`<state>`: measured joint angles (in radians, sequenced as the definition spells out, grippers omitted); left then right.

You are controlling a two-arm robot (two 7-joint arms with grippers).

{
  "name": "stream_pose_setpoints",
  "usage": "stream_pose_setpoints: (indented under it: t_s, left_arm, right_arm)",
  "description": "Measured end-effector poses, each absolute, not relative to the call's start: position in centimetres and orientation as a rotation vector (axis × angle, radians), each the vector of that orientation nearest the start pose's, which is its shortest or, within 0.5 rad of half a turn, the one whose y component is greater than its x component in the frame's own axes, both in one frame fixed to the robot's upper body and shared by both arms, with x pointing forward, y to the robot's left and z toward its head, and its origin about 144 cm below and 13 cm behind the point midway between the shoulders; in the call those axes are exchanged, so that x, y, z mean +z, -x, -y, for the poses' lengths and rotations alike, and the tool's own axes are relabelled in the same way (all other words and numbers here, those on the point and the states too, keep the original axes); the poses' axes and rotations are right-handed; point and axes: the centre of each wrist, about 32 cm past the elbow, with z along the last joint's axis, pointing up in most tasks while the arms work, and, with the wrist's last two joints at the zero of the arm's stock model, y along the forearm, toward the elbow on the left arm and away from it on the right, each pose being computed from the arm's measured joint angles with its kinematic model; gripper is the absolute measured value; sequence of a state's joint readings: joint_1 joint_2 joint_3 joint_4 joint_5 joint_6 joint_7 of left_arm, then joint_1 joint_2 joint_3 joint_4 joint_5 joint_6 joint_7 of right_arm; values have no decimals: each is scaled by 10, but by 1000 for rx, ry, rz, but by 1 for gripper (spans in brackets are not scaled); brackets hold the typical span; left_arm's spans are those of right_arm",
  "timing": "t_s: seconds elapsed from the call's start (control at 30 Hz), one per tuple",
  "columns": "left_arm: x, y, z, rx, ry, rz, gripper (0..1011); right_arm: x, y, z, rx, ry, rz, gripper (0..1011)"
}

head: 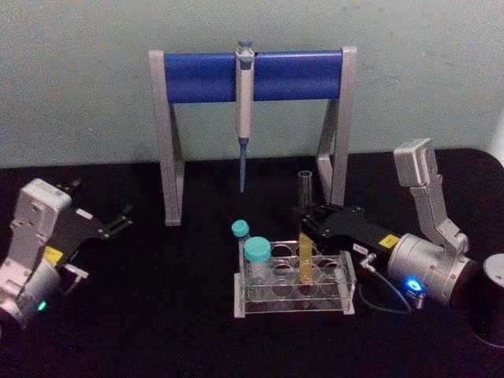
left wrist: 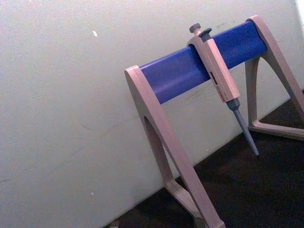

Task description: Pick up the test tube from the test tube rack, shake it, then place it back into the test tube rack.

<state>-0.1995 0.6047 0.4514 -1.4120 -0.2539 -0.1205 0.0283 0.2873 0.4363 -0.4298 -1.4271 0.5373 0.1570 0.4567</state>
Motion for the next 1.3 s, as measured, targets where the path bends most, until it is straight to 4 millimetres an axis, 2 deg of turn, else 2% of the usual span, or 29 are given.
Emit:
stream_pose_setpoints:
  t_s: [0.73,1.3]
  left_arm:
    - [1140,-489,-310,1248,-304,285,1010]
    - [1140,-489,-310,1248,-304,285,1010]
  right_arm:
    - [1170,-507,259,-777,1,-68,222]
    - [1196,-500,262,-775,-79,38,222]
